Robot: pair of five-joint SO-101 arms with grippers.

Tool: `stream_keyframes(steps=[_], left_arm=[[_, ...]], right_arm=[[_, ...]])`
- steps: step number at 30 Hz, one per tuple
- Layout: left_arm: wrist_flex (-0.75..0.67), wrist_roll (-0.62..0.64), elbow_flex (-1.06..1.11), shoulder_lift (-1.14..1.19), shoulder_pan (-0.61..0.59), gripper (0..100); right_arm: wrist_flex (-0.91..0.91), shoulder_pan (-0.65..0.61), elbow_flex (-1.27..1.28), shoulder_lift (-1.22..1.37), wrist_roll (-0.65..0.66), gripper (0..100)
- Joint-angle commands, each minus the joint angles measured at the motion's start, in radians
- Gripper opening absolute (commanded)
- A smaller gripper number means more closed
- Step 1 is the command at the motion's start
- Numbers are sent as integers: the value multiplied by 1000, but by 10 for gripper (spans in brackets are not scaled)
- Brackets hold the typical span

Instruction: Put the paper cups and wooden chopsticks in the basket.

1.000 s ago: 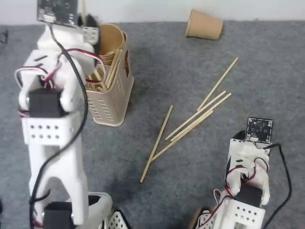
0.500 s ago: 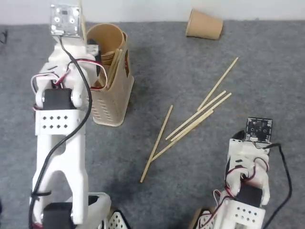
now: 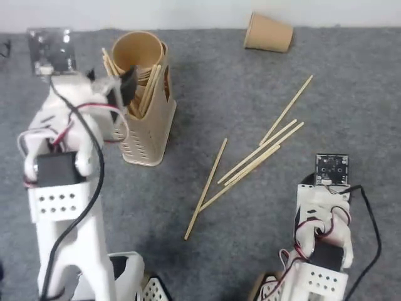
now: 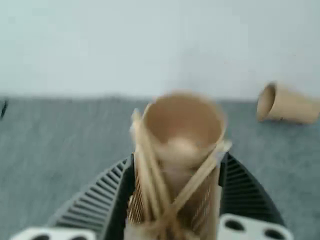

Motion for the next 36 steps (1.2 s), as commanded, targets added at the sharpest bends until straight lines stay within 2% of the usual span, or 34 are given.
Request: stream_keyframes(steps=[1, 6, 9, 13, 16, 19, 21, 23, 27, 32, 36], left_arm=[[120, 14, 65, -51, -77, 261], [144, -17, 305, -158, -150, 261], [81, -23, 495, -262, -209, 261], [-15, -69, 680, -428, -325, 261], [6, -97, 760, -555, -400, 261], [11, -103, 816, -675, -445, 261], [11, -84, 805, -743, -399, 261], [14, -54, 771, -783, -284, 261], [-15, 3, 699, -752, -130, 261], [-186, 61, 567, -505, -44, 261], [-178, 103, 332, -221, -31, 261]], right_arm=[[82, -25, -126, -1, 23, 203], [197, -173, -245, 1, 35, 202], [196, -236, -276, 1, 121, 202], [202, -251, -361, 4, 250, 202], [229, -249, -448, 56, 324, 202], [239, -246, -582, 222, 321, 202], [239, -236, -669, 357, 267, 202], [239, -236, -740, 479, 221, 202], [240, -237, -789, 627, 193, 202], [239, -237, -724, 582, 204, 202], [232, -237, -655, 467, 262, 202]])
